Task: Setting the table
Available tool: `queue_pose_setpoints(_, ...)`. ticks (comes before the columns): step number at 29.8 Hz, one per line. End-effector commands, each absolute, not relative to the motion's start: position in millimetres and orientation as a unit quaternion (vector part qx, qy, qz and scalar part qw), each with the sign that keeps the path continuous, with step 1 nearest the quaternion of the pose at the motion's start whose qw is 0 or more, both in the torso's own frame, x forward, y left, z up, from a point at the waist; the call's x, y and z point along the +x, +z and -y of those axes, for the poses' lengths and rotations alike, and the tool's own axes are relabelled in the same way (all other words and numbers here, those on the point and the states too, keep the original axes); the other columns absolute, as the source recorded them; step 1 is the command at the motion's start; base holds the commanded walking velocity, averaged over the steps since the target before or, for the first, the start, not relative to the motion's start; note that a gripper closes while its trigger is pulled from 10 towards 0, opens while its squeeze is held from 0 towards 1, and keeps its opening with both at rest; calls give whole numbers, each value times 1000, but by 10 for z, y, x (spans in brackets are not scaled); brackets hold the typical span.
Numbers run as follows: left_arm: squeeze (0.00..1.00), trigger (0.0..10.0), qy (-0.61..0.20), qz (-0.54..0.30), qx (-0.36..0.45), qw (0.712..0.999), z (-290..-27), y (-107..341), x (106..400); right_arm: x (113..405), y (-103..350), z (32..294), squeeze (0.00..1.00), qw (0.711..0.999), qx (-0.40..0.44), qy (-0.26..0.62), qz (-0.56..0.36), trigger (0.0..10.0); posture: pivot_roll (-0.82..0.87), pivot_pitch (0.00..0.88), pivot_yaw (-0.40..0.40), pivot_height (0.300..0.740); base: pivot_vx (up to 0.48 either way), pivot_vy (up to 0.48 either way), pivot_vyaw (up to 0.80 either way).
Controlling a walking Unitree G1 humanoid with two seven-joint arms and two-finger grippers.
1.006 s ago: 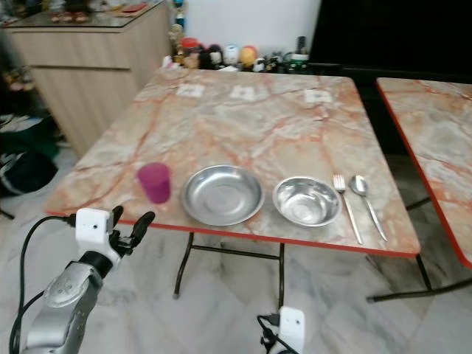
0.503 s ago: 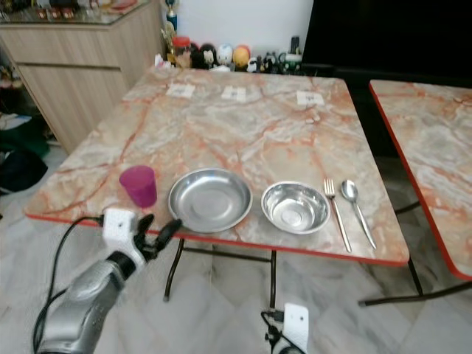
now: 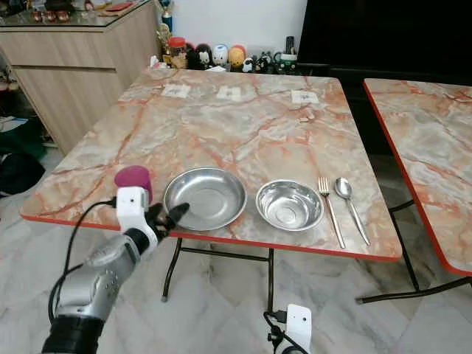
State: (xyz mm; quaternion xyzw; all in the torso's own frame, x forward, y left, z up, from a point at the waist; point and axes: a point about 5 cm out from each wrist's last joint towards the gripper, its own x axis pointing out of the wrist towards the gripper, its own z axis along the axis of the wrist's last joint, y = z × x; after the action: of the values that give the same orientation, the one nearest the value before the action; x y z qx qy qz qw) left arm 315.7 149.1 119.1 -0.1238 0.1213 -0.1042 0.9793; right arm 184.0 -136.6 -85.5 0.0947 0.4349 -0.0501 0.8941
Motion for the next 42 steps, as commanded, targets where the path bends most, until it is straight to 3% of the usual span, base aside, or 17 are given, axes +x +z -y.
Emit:
queue_pose_setpoints(1,0,10000,-93,-131,-134,978,-1505,1209,3164,1817,-866,1356,0,892,95,-50,-438,10000,92,18,-20,740,0,0,0)
queue_pose_setpoints(30,0,10000,-71,-169,-90,979,-1392,1134,3247,1817,-866,1336,0,892,96,-48,-438,10000,87,21,-18,740,0,0,0)
queue_pose_setpoints(42,0,10000,-46,-182,-113,976,-1404,1063,3371,1826,-862,1341,0,893,96,-48,-438,10000,82,19,-22,740,0,0,0)
